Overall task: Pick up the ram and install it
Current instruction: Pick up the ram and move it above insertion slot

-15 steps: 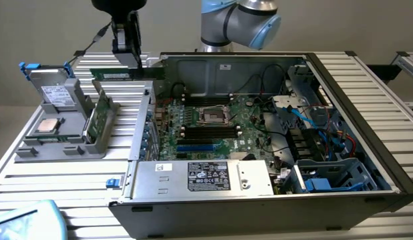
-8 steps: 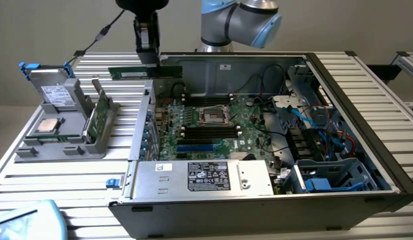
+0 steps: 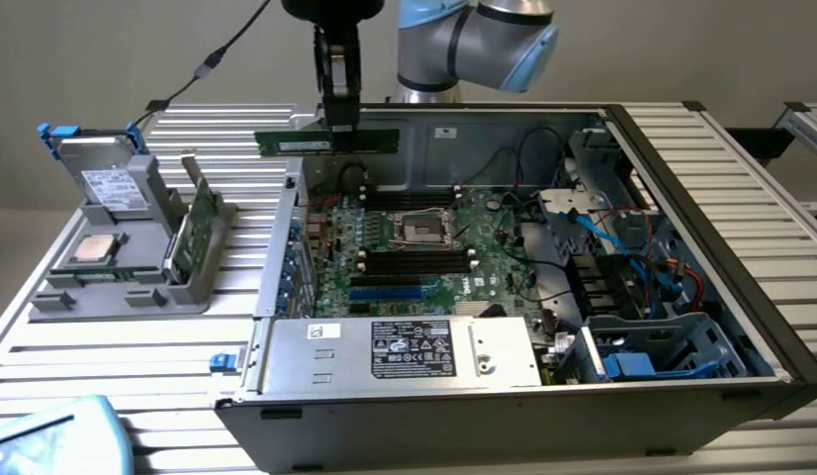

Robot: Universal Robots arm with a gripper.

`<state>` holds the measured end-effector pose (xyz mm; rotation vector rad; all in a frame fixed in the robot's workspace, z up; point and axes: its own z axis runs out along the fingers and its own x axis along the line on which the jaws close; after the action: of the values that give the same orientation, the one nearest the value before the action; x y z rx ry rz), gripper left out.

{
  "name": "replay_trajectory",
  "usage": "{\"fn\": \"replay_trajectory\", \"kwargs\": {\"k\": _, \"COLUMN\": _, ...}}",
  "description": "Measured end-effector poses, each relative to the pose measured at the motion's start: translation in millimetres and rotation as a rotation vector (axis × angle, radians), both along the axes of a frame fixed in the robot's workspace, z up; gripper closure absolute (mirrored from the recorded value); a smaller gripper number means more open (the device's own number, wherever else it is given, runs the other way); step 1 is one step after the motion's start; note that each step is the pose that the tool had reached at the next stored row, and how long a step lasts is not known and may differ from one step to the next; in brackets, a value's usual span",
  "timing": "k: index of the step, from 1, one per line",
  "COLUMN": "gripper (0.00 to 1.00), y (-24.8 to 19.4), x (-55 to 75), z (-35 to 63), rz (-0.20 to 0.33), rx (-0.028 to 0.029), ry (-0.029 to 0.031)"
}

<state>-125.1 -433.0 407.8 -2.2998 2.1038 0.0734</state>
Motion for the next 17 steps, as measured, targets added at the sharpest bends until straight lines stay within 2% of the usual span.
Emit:
{"fn": "replay_trajectory", "kwargs": {"k": 3, "gripper": 0.86, "y": 0.0, "x": 13.9, "z": -0.7, "rz": 0.0, "rx": 0.0036, "ry": 0.0}}
{"fn": "replay_trajectory", "kwargs": {"k": 10, "gripper": 0.86, "y": 0.0, "x": 45.8, "z": -5.6, "rz": 0.0, "rx": 0.0083, "ry": -0.0008}}
{"fn": "replay_trajectory", "kwargs": {"k": 17, "gripper": 0.86, "y": 0.1, "x": 66.8, "z": -17.3, "rz": -0.001, "rx": 0.0085, "ry": -0.001}}
